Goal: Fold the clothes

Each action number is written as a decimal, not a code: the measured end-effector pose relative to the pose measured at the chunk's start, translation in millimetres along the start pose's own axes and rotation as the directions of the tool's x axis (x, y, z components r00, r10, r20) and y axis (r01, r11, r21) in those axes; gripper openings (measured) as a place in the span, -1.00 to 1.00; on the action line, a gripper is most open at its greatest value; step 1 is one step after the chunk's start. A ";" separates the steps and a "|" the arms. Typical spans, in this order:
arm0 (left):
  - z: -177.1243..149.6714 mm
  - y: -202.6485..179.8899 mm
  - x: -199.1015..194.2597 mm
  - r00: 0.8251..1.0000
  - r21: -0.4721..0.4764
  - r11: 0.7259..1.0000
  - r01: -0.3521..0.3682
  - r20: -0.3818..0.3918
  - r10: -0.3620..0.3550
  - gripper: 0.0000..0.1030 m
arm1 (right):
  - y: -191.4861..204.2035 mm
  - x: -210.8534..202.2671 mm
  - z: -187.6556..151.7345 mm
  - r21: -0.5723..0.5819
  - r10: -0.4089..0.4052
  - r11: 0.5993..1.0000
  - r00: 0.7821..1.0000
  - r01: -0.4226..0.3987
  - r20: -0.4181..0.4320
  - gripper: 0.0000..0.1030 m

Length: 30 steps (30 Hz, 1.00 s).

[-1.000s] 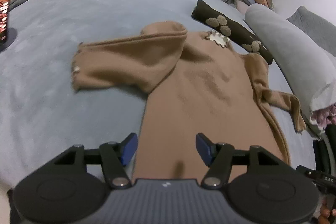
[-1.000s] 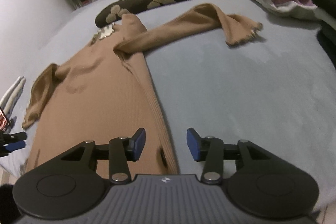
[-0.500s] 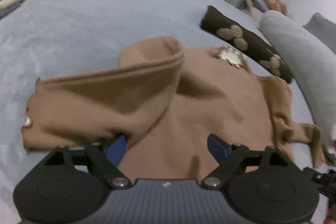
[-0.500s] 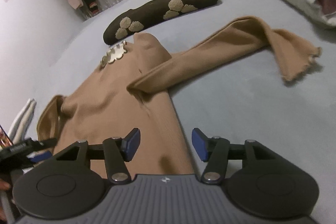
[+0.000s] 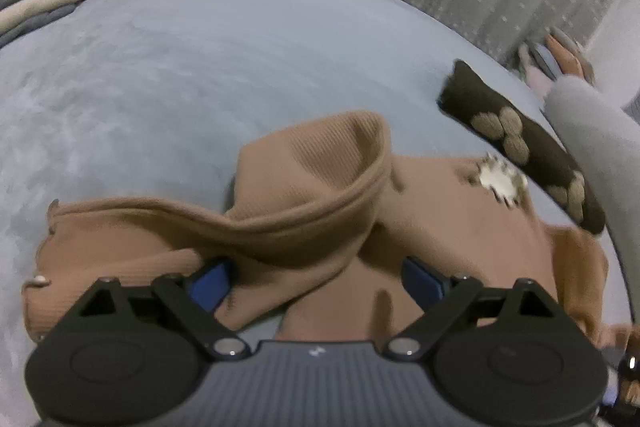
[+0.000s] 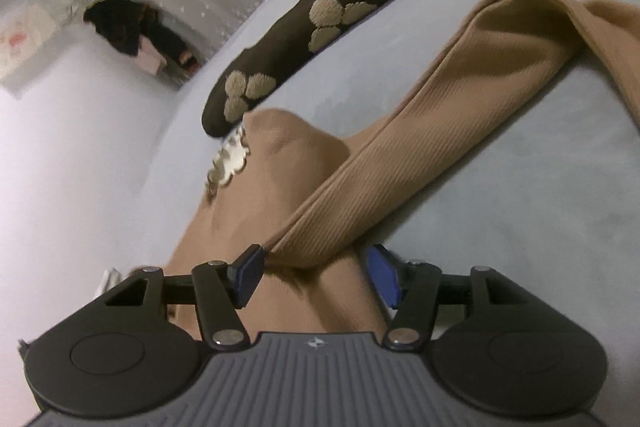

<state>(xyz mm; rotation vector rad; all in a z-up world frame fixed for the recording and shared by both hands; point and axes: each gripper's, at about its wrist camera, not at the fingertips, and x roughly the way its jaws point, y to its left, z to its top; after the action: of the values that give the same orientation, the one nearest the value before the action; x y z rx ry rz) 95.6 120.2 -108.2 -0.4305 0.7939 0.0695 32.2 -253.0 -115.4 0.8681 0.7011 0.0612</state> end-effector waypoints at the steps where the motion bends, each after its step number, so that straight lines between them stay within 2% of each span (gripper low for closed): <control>1: 3.2 0.6 2.1 1.000 -0.017 1.000 -0.004 0.011 0.004 0.80 | -3.2 -0.5 1.9 0.018 0.009 1.000 1.000 -0.009 0.011 0.19; 4: 12.5 2.7 8.0 0.999 -0.062 0.998 -0.017 0.050 0.021 0.80 | -10.6 -3.2 9.0 0.045 0.008 0.999 0.998 -0.011 0.057 0.19; 6: 17.6 3.8 11.4 0.995 -0.064 0.997 -0.037 0.095 0.043 0.78 | -13.6 -3.7 14.6 0.031 -0.006 1.000 0.997 0.003 0.082 0.08; 8: 22.7 4.0 15.0 0.987 -0.033 0.996 -0.079 0.137 0.082 0.70 | -16.5 -3.4 20.1 0.015 -0.017 1.000 0.995 0.016 0.100 -0.44; 10: 27.5 9.3 19.6 0.980 -0.024 0.993 -0.119 0.156 0.122 0.66 | -19.1 -4.0 25.9 -0.010 -0.033 0.999 0.992 0.034 0.119 -0.71; 13: 32.9 19.8 25.0 0.980 -0.047 0.992 -0.118 0.156 0.124 0.58 | -19.0 -9.0 36.1 -0.073 -0.076 0.993 0.981 0.090 0.176 -0.85; 14: 34.4 20.8 25.4 0.979 -0.047 0.991 -0.122 0.162 0.128 0.56 | -17.6 -10.7 40.7 -0.100 -0.096 0.988 0.974 0.119 0.206 -0.98; 15: 36.1 19.8 25.2 0.976 -0.041 0.991 -0.130 0.172 0.135 0.55 | -16.3 -12.9 45.3 -0.126 -0.119 0.980 0.964 0.152 0.239 -0.99; 17: 39.4 19.4 25.9 0.967 -0.030 0.987 -0.157 0.196 0.159 0.47 | -14.9 -19.6 54.3 -0.169 -0.177 0.956 0.930 0.241 0.322 -0.99; 19: 44.4 25.4 27.0 0.966 -0.051 0.986 -0.158 0.200 0.165 0.35 | -20.1 -26.4 62.2 -0.162 -0.212 0.943 0.902 0.289 0.375 -0.99; 22: 49.7 37.3 24.9 0.973 -0.123 0.983 -0.134 0.172 0.154 0.32 | -35.6 -35.4 71.7 -0.086 -0.230 0.957 0.906 0.277 0.357 -0.97; 23: 50.5 37.8 22.9 0.977 -0.131 0.983 -0.125 0.158 0.145 0.32 | -40.1 -37.7 74.0 -0.064 -0.231 0.961 0.909 0.269 0.347 -0.89; 25: 50.8 36.1 18.0 0.982 -0.124 0.986 -0.111 0.140 0.128 0.43 | -42.0 -35.9 71.1 -0.049 -0.208 0.971 0.929 0.234 0.307 -0.83; 27: 49.6 35.3 12.1 0.985 -0.113 0.989 -0.093 0.133 0.108 0.53 | -38.9 -30.9 66.1 -0.047 -0.178 0.979 0.947 0.197 0.266 -0.47; 28: 48.6 35.5 9.8 0.986 -0.106 0.990 -0.090 0.129 0.104 0.58 | -36.7 -28.8 63.0 -0.045 -0.161 0.983 0.956 0.177 0.247 -0.13; 29: 46.9 36.4 8.4 0.986 -0.096 0.991 -0.096 0.125 0.108 0.59 | -32.2 -27.7 57.6 -0.044 -0.139 0.987 0.963 0.153 0.232 -0.02; 30: 45.3 37.4 7.0 0.986 -0.086 0.991 -0.102 0.120 0.112 0.59 | -27.9 -26.5 52.5 -0.043 -0.118 0.991 0.969 0.130 0.216 -0.02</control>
<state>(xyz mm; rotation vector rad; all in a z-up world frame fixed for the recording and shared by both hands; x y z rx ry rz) 122.9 171.7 -98.1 -0.4543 0.6923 0.2266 36.2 -315.6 -98.1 0.7609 0.5483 -0.1222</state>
